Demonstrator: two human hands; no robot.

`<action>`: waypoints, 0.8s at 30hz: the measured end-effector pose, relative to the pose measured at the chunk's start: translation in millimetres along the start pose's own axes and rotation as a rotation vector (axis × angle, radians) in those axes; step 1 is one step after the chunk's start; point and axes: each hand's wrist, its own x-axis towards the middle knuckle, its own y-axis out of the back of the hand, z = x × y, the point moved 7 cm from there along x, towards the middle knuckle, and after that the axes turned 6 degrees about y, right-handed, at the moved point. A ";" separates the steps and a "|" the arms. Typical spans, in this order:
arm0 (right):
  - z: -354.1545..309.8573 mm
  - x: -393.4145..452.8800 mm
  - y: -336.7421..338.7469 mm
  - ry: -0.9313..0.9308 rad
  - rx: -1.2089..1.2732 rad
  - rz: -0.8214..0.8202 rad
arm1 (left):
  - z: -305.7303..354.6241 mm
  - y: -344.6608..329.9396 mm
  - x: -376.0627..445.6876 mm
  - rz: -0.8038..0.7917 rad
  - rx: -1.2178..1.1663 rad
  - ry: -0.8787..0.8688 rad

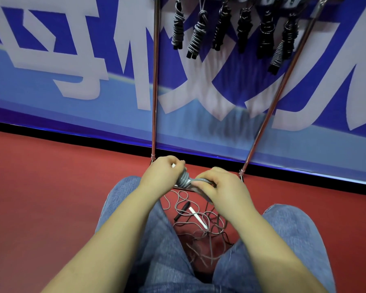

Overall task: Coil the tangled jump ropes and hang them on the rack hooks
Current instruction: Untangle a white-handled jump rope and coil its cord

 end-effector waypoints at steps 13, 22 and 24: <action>6.4 -12.5 -26.4 -0.259 0.676 -0.452 | 17.8 -6.8 -30.3 -0.399 -0.410 -0.060; -0.9 -14.0 -68.3 -0.692 1.565 -0.108 | 4.3 -24.6 -29.6 -0.267 -0.855 0.212; 6.8 -15.8 -75.1 -0.745 1.312 -0.043 | -6.3 -21.8 -27.6 -0.149 -0.819 0.283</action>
